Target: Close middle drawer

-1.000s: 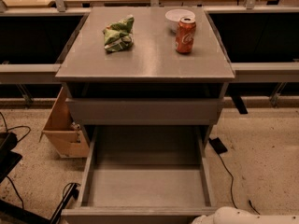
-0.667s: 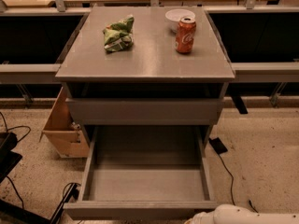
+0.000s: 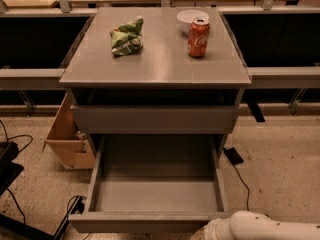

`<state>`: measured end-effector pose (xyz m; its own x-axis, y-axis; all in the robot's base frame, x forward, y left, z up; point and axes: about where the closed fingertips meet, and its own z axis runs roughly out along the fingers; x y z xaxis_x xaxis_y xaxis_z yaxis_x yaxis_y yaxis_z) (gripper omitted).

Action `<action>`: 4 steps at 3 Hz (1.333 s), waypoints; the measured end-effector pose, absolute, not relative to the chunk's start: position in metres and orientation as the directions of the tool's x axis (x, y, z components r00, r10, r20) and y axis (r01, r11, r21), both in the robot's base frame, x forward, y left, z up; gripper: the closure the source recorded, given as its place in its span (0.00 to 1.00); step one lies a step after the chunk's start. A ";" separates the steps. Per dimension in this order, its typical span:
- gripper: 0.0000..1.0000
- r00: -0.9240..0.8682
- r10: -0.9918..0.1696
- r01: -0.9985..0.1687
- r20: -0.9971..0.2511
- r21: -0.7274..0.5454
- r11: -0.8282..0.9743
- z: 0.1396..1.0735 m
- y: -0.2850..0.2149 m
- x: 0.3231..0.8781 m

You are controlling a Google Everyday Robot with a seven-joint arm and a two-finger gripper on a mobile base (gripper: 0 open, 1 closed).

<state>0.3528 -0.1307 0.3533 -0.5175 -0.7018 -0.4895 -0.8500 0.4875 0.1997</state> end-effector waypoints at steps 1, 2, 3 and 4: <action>1.00 -0.507 -0.707 -0.855 -0.493 0.188 0.483 0.355 -0.130 0.361; 1.00 -0.492 -0.708 -0.861 -0.507 0.160 0.483 0.358 -0.133 0.393; 1.00 -0.492 -0.708 -0.861 -0.507 0.160 0.483 0.358 -0.133 0.393; 1.00 -0.481 -0.704 -0.862 -0.523 0.138 0.487 0.359 -0.139 0.430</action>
Offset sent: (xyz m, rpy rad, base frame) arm 0.1714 -0.0143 0.0117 -0.0183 -0.1634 0.0004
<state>0.4304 -0.1388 0.3591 -0.4811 -0.7038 -0.5227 -0.8624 0.4869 0.1382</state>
